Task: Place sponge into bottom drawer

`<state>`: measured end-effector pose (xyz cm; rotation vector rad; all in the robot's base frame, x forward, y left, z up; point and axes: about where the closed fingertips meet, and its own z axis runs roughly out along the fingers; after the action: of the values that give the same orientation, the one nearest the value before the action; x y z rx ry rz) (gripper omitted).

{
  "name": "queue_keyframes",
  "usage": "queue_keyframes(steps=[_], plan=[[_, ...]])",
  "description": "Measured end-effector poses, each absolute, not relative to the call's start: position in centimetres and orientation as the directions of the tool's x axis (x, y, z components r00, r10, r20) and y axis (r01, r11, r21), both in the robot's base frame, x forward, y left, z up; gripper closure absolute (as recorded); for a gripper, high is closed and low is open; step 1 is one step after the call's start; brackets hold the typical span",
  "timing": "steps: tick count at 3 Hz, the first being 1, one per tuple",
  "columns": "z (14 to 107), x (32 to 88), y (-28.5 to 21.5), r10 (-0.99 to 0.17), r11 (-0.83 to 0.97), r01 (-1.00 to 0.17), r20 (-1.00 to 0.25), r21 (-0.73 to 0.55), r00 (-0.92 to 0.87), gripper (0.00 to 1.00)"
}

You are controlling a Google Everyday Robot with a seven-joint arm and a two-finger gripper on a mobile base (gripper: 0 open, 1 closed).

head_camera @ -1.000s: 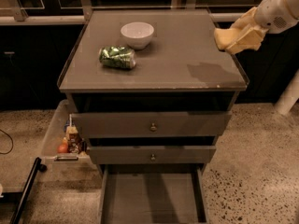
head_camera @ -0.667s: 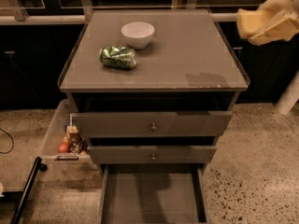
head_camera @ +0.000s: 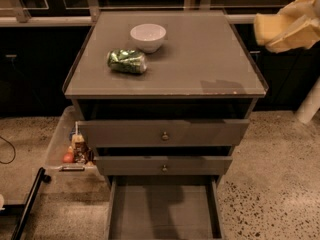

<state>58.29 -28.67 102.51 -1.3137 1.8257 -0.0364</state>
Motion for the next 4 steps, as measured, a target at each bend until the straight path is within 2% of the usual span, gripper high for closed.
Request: queue_keyframes(steps=[1, 2, 3, 4], plan=[[104.5, 56.5, -25.5, -0.747, 0.429, -0.743, -0.664, -0.514, 0.028, 1.0], [102.7, 52.6, -22.2, -0.715, 0.401, -0.747, -0.691, -0.53, 0.106, 1.0], [95.2, 49.1, -20.5, -0.708, 0.366, -0.823, -0.704, -0.435, 0.057, 1.0], [95.4, 49.2, -20.5, -0.708, 0.367, -0.821, -0.704, -0.438, 0.06, 1.0]])
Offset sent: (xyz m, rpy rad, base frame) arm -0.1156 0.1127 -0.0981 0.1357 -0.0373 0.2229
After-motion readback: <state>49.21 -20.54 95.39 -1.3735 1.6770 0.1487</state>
